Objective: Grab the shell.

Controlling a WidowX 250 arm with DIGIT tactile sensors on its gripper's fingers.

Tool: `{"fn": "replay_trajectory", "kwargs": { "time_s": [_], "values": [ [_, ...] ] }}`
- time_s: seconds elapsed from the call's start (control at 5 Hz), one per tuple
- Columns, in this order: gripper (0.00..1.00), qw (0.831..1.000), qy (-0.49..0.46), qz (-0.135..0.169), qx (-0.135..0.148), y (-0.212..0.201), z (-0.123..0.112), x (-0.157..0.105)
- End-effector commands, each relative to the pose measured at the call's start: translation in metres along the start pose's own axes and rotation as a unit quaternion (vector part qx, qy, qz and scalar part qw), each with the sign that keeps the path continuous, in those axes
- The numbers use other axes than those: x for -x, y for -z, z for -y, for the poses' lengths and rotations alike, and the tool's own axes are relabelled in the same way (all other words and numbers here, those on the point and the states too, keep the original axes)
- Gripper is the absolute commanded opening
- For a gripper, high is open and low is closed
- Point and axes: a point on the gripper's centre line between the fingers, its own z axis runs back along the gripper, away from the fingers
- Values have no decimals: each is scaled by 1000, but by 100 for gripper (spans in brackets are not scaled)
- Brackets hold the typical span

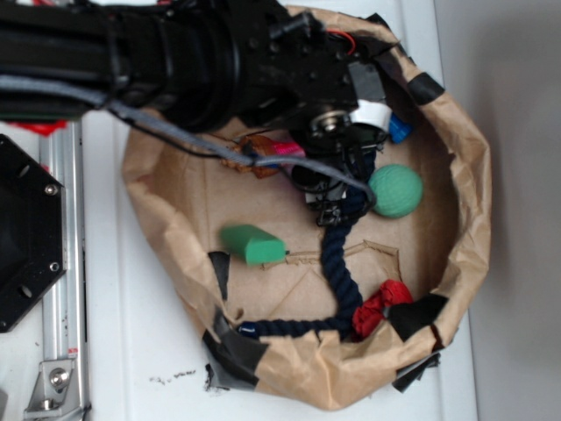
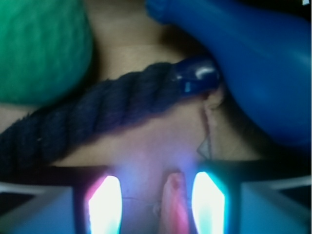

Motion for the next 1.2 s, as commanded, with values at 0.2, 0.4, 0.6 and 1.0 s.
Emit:
{"fn": "replay_trajectory", "kwargs": {
  "time_s": [0.2, 0.4, 0.6, 1.0],
  "values": [
    [0, 999, -1, 29, 44, -114, 43, 4],
    [0, 998, -6, 45, 33, -163, 57, 2],
    [0, 998, -8, 46, 29, -183, 64, 1],
    [100, 999, 1, 39, 17, -154, 18, 7]
  ]
}}
